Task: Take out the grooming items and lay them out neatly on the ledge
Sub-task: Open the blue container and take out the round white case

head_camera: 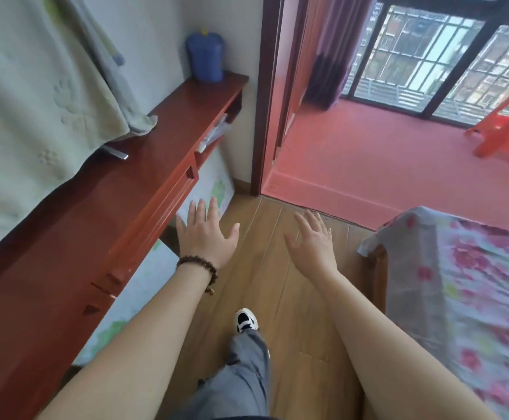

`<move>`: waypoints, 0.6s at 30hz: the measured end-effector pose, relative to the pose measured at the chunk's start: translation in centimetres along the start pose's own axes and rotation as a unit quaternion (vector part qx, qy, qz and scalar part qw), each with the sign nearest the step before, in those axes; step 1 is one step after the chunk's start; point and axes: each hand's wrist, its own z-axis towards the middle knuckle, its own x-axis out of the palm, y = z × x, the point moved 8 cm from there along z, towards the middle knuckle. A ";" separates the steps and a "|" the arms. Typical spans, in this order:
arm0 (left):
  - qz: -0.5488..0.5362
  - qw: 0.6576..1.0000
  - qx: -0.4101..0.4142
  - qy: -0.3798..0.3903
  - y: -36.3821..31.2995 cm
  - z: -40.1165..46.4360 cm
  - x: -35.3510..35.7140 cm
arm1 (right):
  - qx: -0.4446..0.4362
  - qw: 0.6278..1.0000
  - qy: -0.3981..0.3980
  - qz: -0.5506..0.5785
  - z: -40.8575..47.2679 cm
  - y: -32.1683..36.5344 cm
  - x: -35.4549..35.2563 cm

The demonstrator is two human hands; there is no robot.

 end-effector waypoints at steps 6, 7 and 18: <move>-0.025 0.998 -0.053 -0.010 -0.7 14.5 -0.4 | -0.041 0.999 0.025 -0.021 16.9 4.3 -1.4; -0.028 0.998 -0.058 -0.014 -0.8 16.7 -0.8 | -0.046 0.999 0.021 -0.019 19.2 5.0 -1.8; -0.048 0.990 -0.121 -0.055 0.3 34.6 -1.9 | -0.116 0.992 0.040 0.015 40.1 12.1 -1.1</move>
